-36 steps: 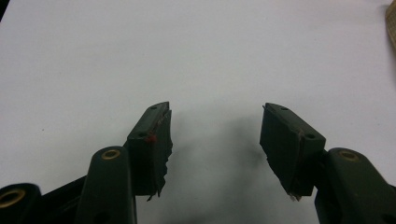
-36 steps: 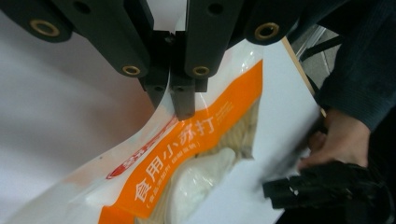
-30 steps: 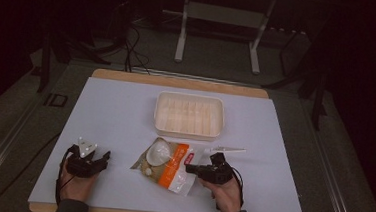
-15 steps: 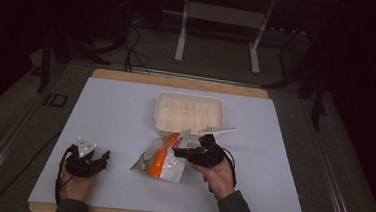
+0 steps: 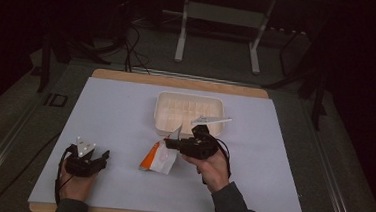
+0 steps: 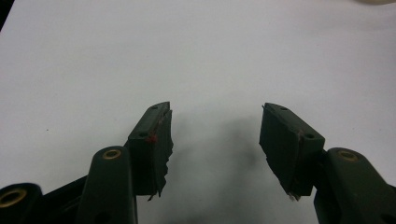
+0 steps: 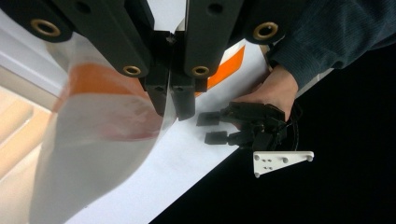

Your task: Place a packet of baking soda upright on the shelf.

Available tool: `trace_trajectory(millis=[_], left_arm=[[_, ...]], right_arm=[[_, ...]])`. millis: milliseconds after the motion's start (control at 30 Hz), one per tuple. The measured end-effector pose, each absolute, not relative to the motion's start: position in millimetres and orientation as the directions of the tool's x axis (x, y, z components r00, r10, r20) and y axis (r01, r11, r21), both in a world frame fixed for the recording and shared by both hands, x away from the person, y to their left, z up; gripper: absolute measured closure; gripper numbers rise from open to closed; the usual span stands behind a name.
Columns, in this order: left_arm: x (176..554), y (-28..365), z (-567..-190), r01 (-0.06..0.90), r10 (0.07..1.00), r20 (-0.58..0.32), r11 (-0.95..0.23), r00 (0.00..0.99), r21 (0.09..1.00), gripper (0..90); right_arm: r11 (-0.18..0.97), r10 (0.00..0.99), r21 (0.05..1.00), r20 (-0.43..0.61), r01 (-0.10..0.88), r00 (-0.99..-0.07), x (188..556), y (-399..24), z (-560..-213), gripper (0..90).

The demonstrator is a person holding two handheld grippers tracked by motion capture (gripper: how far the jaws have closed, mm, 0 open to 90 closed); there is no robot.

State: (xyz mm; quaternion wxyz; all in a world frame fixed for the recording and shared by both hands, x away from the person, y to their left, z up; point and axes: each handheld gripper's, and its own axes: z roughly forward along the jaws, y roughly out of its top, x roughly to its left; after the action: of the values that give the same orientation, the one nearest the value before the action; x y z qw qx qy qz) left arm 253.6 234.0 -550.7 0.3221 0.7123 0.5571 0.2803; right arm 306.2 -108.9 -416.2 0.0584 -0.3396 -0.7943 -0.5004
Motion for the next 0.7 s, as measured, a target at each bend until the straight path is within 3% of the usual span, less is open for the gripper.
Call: trace_trajectory(millis=[700], left_arm=[[253,234,-550,0.608,0.972,0.040,-0.176,0.231,0.774,45.0]], right_arm=[[0.315,0.515,0.758,0.370,0.572,-0.773,312,-148,-386,90.0]])
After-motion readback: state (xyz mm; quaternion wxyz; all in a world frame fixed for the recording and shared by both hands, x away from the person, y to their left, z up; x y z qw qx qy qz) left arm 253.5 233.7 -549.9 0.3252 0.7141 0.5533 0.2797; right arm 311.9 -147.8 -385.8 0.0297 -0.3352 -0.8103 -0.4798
